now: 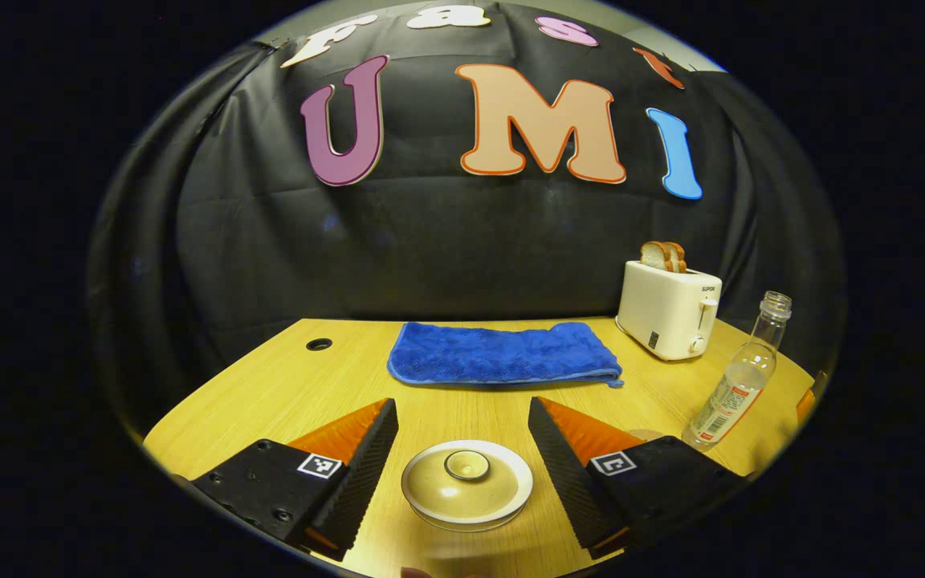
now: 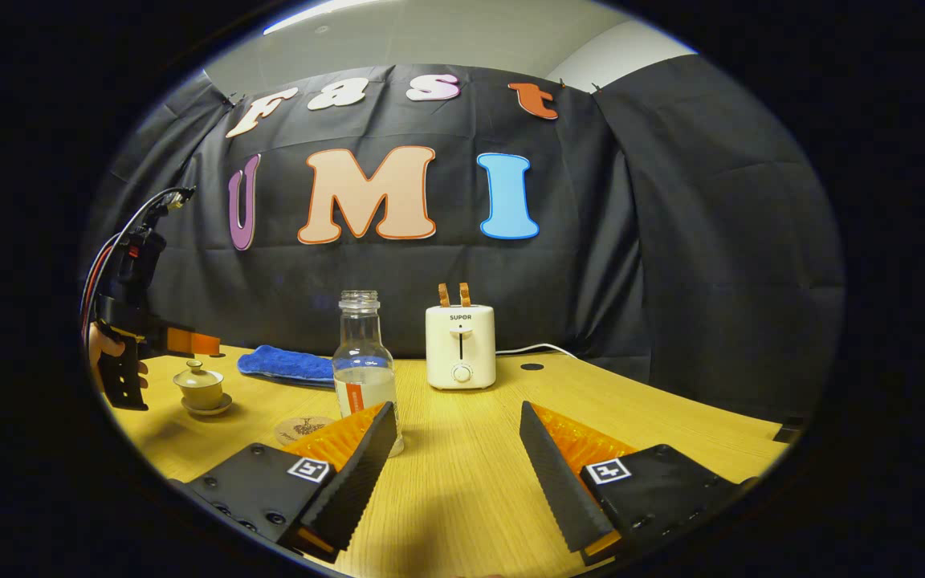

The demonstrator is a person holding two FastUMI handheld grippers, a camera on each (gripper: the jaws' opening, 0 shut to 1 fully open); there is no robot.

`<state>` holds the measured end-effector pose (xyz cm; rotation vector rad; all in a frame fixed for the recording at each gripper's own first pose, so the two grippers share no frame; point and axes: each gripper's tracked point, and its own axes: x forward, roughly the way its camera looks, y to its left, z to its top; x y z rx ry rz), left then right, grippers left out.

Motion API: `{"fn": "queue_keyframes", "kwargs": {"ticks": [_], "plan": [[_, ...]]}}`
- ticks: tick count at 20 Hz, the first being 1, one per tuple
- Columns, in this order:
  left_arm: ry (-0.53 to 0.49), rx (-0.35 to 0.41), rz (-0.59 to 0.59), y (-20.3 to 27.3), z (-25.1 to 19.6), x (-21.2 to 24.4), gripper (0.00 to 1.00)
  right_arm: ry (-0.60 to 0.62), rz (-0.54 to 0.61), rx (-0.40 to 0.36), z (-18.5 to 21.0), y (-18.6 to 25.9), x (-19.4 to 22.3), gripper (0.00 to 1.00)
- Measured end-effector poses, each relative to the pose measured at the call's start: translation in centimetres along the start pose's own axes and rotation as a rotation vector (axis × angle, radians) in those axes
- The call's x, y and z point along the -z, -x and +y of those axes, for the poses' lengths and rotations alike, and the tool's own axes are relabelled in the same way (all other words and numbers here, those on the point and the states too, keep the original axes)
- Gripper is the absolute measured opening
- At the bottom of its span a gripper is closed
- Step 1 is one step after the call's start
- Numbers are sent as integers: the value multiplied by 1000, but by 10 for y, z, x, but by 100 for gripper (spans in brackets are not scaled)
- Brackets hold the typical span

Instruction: Open the teacup lid with one hand, grasp the water bottle and pour water into the teacup with the other hand; after pouring, place the water bottle on the coaster and then close the teacup lid.

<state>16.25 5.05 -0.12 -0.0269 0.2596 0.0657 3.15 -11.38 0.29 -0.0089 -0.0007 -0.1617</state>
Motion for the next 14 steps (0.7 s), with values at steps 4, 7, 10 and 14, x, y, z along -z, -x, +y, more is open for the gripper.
{"fn": "queue_keyframes", "kwargs": {"ticks": [4,7,10,14], "plan": [[-3,-36,23,-4,13,14,86,1,-1,1,-1,0,0,95],[-7,-29,29,-7,11,21,85,1,-1,1,-1,-1,0,98],[-36,-25,18,-10,5,23,85,1,-1,0,-1,0,0,98],[-35,-26,26,-12,3,30,86,0,-1,2,-3,-1,0,98]]}}
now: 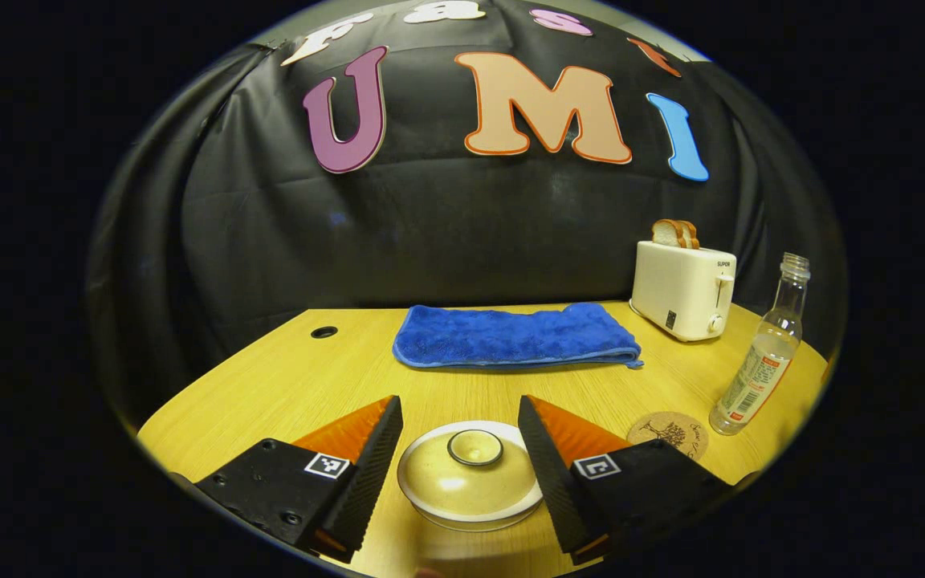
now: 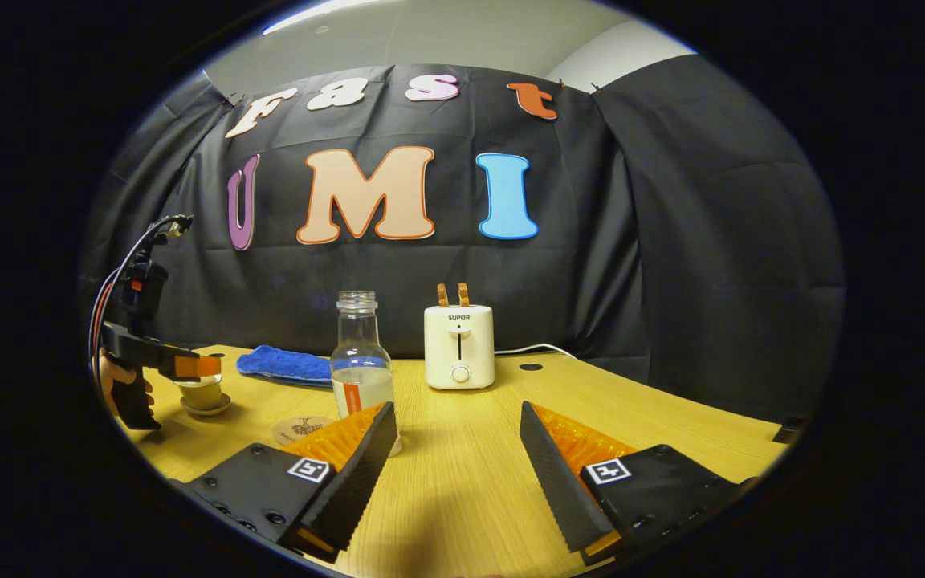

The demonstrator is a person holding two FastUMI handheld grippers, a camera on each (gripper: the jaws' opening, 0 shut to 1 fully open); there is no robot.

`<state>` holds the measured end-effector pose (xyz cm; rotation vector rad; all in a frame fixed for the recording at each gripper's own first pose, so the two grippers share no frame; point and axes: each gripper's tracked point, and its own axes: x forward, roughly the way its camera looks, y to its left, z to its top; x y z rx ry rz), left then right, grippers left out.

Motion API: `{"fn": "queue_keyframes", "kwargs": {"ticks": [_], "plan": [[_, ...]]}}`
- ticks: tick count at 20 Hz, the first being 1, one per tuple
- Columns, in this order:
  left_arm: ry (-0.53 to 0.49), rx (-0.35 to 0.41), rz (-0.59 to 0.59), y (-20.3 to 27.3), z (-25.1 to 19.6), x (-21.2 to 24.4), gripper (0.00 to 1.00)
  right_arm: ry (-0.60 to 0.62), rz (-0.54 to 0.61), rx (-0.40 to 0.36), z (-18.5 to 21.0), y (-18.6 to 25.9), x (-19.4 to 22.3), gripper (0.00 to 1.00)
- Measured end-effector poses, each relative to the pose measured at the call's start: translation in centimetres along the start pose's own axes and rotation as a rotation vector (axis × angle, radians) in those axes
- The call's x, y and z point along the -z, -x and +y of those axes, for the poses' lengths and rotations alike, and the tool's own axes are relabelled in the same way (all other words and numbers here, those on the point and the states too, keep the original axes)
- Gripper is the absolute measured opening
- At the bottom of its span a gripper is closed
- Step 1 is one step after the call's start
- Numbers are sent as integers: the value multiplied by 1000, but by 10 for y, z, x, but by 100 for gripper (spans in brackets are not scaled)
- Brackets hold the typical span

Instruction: Open the teacup lid with one hand, grasp the water bottle and pour water into the teacup with the other hand; after pouring, place the water bottle on the coaster and then close the teacup lid.

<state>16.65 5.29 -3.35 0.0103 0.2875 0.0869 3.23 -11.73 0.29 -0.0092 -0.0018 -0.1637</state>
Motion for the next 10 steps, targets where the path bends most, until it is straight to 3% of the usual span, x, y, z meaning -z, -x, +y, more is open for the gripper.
{"fn": "queue_keyframes", "kwargs": {"ticks": [4,10], "plan": [[1,-22,1,-1,5,3,71,1,0,2,-1,-1,0,98],[-5,22,-25,-2,-3,0,49,1,0,2,-3,0,0,98]]}}
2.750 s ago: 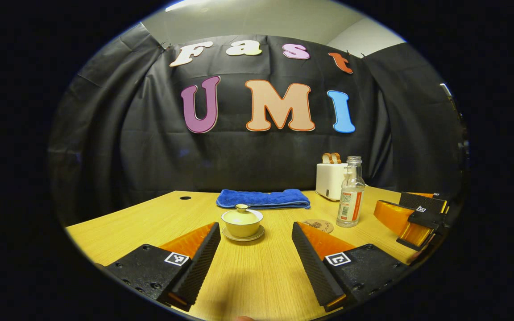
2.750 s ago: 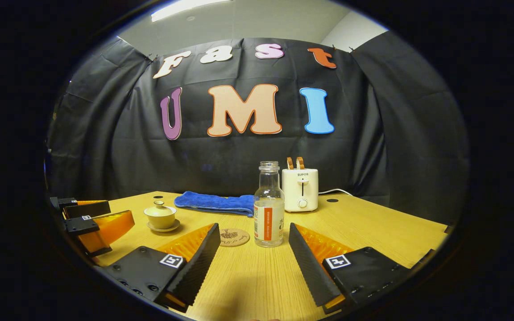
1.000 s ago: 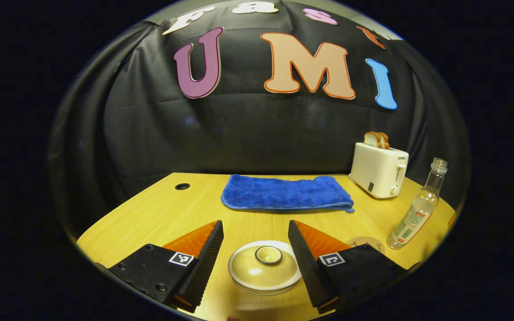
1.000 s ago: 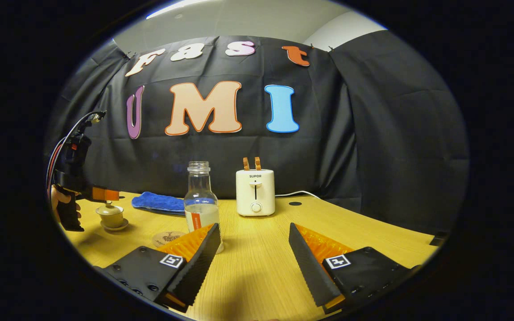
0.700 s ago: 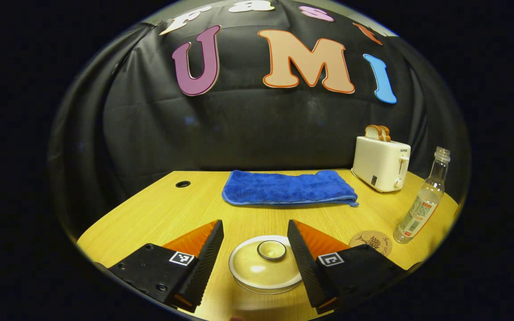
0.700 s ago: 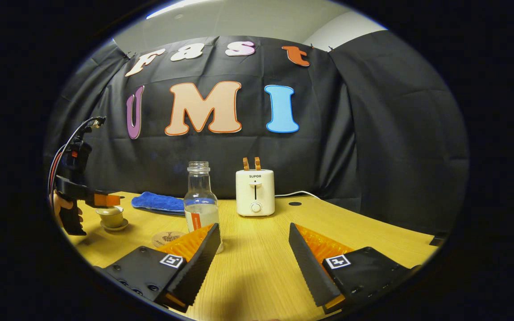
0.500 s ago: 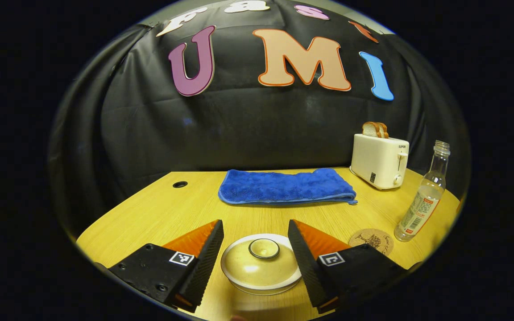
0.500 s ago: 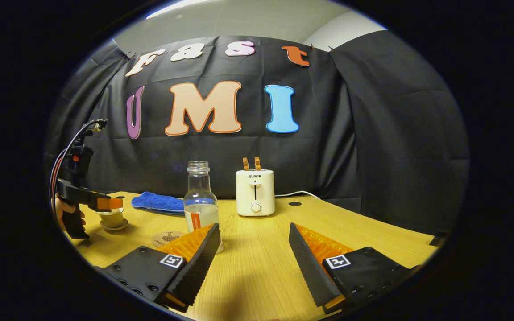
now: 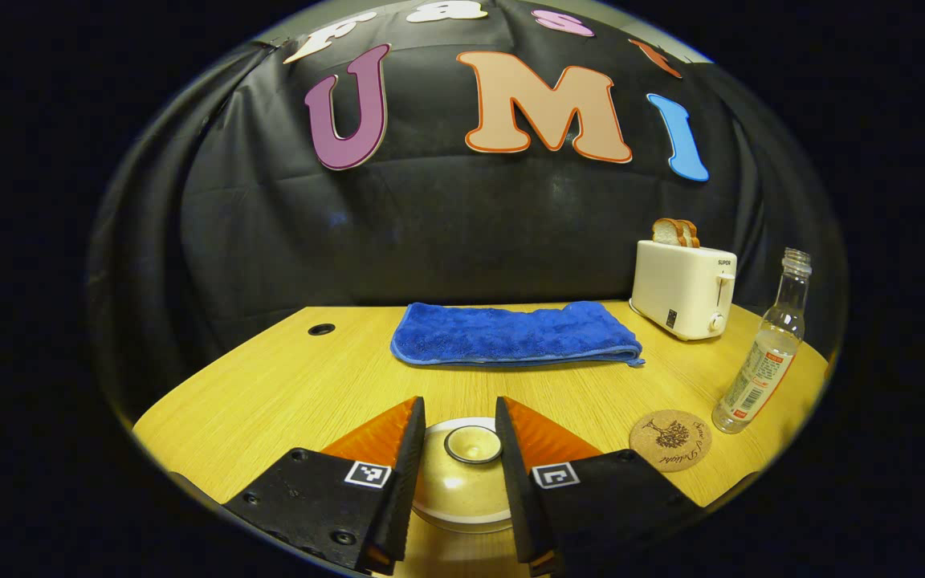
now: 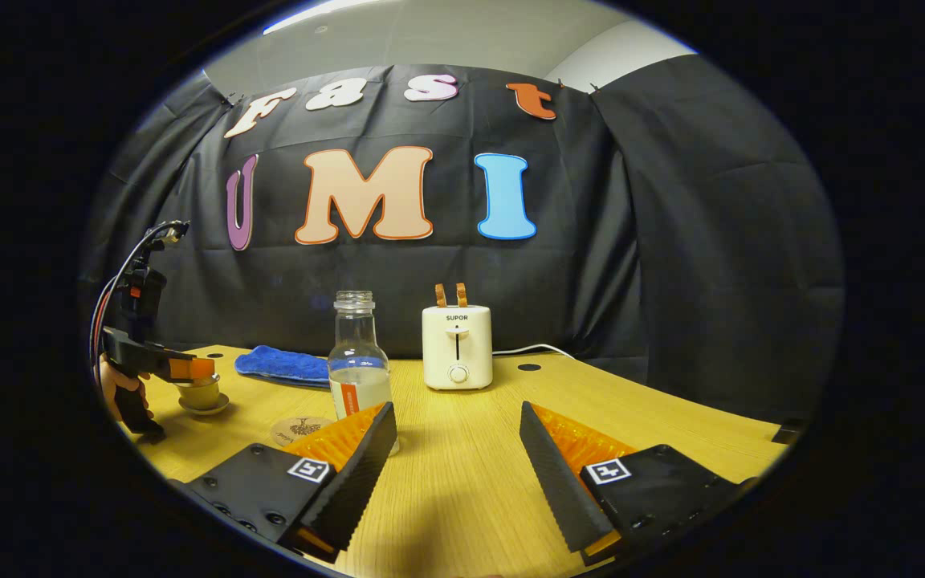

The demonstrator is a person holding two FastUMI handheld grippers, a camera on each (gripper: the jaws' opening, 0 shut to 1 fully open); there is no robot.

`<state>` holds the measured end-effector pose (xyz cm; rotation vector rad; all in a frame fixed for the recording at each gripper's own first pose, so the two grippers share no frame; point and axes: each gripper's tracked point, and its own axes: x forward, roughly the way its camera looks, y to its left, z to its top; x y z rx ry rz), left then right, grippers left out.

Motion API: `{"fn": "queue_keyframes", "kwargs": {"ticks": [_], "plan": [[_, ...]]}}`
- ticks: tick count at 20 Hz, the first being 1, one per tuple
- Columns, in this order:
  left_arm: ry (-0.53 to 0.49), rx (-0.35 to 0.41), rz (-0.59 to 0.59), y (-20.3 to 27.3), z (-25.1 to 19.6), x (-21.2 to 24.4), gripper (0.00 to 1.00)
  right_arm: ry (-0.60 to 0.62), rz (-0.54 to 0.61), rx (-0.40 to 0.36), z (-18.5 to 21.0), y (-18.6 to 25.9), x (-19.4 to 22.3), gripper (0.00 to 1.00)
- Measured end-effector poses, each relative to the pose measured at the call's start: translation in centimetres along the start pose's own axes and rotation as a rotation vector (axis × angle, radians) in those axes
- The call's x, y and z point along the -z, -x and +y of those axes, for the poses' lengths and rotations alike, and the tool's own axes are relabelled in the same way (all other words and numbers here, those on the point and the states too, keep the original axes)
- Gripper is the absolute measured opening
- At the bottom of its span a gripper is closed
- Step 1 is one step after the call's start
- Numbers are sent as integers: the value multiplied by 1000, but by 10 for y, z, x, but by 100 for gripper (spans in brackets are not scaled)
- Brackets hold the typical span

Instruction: Open the teacup lid with one hand, grasp the water bottle and pour water into the teacup with the other hand; after pouring, place the water bottle on the coaster and then close the teacup lid.

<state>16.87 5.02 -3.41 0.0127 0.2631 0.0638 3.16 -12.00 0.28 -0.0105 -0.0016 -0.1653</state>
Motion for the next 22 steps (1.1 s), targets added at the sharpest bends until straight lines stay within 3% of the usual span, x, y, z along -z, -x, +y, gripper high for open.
{"fn": "queue_keyframes", "kwargs": {"ticks": [2,4,5,8,22], "plan": [[-20,-12,-4,-2,2,0,35,0,-1,0,1,0,0,98],[-21,-3,-10,-1,1,0,29,0,0,0,0,0,0,95],[-24,-6,-10,-1,1,1,29,1,0,0,0,0,1,98],[-40,-3,-17,0,0,0,27,1,-1,0,0,0,0,95],[-41,-7,-121,23,4,-34,25,2,0,-1,-1,1,0,98]]}}
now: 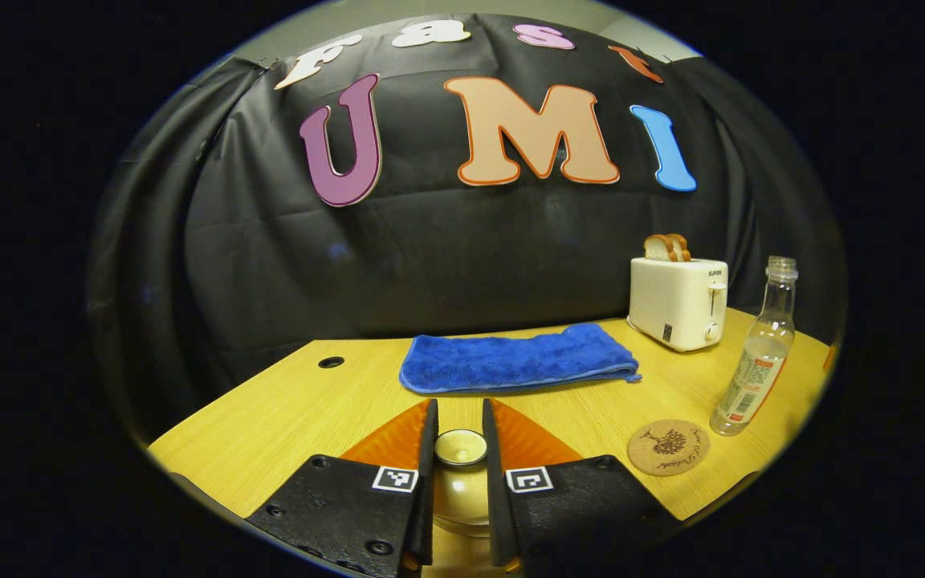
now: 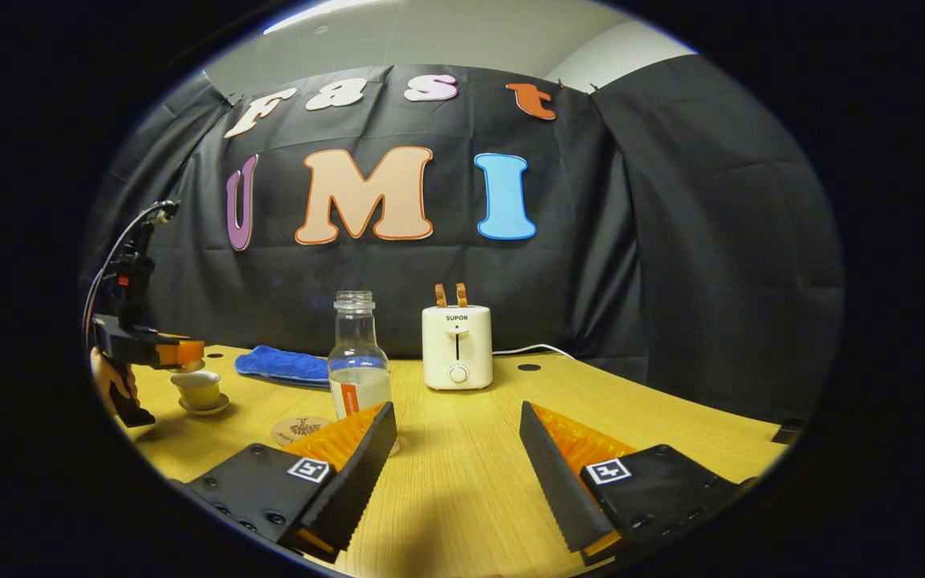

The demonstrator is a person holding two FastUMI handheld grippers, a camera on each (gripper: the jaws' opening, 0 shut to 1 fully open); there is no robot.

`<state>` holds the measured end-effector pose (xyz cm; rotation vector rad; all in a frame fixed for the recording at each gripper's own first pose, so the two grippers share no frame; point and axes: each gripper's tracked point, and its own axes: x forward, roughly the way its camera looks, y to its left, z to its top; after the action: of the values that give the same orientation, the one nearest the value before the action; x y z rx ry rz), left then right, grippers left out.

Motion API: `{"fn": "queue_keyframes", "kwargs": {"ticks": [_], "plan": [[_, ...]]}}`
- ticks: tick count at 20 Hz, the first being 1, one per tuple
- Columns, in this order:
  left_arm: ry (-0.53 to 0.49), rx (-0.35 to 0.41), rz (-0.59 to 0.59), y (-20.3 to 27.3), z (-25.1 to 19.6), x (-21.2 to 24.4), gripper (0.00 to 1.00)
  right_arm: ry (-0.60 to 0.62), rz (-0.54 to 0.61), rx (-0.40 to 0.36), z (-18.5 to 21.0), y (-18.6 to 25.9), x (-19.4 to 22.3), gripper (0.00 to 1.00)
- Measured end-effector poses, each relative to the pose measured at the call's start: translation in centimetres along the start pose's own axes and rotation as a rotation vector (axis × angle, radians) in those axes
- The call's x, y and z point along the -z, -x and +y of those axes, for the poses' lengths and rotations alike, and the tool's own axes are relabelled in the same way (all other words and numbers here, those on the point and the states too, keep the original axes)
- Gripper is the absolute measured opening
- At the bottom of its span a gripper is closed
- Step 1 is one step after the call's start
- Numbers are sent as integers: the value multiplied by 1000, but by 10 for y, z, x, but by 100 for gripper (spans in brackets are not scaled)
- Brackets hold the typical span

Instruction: Open the teacup lid with one hand, grasp the water bottle and pour water into the teacup with the other hand; after pouring, place the water bottle on the coaster and then close the teacup lid.

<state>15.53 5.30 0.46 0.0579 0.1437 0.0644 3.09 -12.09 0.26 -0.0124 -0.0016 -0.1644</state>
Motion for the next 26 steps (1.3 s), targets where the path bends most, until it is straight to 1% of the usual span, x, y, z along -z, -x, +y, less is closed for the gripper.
{"fn": "queue_keyframes", "kwargs": {"ticks": [5,7,9,11,12,14,15,16,17,19,20,21,22,23,24,25,26], "plan": [[11,47,-89,38,-5,-20,25,0,0,-6,1,-1,0,98],[-4,69,-92,55,-7,-14,25,-1,-1,-28,6,1,1,98],[-31,66,-111,73,-3,-10,25,-1,4,-54,12,1,1,100],[-32,73,-121,88,-1,-3,25,-3,4,-79,22,2,1,98],[-31,84,-118,94,-3,0,25,-4,4,-95,28,3,1,95],[-36,87,-111,104,-2,9,25,-5,6,-126,43,2,2,94],[-39,87,-112,108,-3,11,25,-6,5,-133,49,0,2,100],[-45,84,-115,110,-2,12,25,-6,8,-141,55,-3,3,95],[-47,78,-118,111,0,14,25,-6,11,-150,62,-6,4,95],[-40,72,-115,111,2,19,25,-7,11,-165,74,-16,5,100],[-33,68,-109,110,3,21,25,-8,13,-175,80,-21,5,98],[-26,64,-106,110,5,24,25,-8,13,-178,85,-27,6,99],[-19,60,-102,110,6,26,25,-8,15,-177,88,-33,7,94],[-11,58,-102,111,7,27,25,-9,13,-175,90,-38,6,94],[-7,58,-99,110,7,28,25,-9,14,-175,93,-44,6,98],[-4,54,-96,111,8,30,25,-8,17,-175,96,-49,8,94],[0,52,-106,111,10,27,25,-9,17,-179,99,-55,8,94]]}}
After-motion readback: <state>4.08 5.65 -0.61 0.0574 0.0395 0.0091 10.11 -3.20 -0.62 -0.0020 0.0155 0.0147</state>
